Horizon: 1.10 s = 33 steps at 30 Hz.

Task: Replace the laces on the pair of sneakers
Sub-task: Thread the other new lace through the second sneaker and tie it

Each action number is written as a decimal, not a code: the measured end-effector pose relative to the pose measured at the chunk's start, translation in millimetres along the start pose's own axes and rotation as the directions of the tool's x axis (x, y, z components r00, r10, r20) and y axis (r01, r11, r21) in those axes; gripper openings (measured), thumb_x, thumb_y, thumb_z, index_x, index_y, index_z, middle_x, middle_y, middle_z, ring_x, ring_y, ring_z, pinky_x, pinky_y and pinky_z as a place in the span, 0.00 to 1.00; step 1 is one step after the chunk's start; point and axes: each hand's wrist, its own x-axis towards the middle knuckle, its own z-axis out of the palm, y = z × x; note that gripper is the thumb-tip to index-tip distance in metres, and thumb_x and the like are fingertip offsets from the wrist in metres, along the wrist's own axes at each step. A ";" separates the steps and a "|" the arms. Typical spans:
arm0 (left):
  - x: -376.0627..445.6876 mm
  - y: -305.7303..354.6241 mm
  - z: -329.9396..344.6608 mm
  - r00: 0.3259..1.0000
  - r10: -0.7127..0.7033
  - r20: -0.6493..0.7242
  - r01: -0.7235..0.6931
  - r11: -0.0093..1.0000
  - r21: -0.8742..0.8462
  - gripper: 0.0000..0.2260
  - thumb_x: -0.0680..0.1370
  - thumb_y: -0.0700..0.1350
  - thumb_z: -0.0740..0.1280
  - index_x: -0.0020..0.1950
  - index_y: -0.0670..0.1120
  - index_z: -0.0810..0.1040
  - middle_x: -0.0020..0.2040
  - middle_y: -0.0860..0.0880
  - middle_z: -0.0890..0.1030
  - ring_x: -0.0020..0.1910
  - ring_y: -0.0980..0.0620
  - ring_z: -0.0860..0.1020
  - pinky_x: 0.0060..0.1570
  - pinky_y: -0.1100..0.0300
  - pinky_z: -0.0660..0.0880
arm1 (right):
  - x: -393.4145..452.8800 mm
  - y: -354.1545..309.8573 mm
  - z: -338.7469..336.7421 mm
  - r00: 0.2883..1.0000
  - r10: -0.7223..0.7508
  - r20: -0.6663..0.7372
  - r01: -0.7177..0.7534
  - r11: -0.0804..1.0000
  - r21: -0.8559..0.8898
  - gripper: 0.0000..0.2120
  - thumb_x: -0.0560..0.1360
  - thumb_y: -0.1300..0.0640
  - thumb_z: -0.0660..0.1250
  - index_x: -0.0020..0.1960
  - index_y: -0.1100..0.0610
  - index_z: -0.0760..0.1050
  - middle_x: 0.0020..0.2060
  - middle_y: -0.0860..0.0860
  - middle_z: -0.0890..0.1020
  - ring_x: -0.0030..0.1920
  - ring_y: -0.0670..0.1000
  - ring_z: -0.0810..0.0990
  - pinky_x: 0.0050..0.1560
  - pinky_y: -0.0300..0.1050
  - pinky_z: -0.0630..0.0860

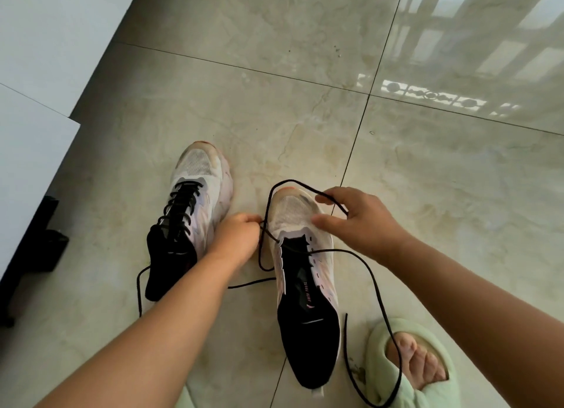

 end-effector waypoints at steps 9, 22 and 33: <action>-1.9 -0.1 4.4 1.000 -0.026 -0.017 0.018 0.933 -0.360 0.14 0.75 0.33 0.65 0.61 0.42 0.76 0.51 0.44 0.81 0.46 0.51 0.78 0.49 0.63 0.74 | 14.7 -8.0 20.6 0.992 0.062 0.111 -0.061 0.998 -0.018 0.40 0.64 0.43 0.74 0.70 0.51 0.62 0.55 0.44 0.72 0.53 0.46 0.70 0.52 0.40 0.67; -12.3 28.4 -16.5 0.993 0.108 0.051 -0.053 0.784 -0.619 0.07 0.75 0.40 0.68 0.52 0.48 0.76 0.37 0.51 0.82 0.36 0.57 0.78 0.39 0.63 0.75 | 6.8 -8.2 9.3 0.995 -0.014 0.099 -0.020 0.941 0.337 0.17 0.66 0.61 0.74 0.51 0.48 0.75 0.45 0.46 0.79 0.33 0.38 0.75 0.37 0.39 0.72; -19.4 11.0 -25.0 0.833 0.437 -0.339 -0.501 0.855 -0.131 0.14 0.75 0.37 0.67 0.51 0.57 0.78 0.42 0.59 0.79 0.37 0.65 0.76 0.42 0.74 0.71 | 10.4 9.3 5.5 0.983 0.162 -0.086 -0.146 0.974 0.172 0.19 0.70 0.57 0.71 0.59 0.50 0.74 0.52 0.48 0.76 0.49 0.51 0.76 0.47 0.44 0.74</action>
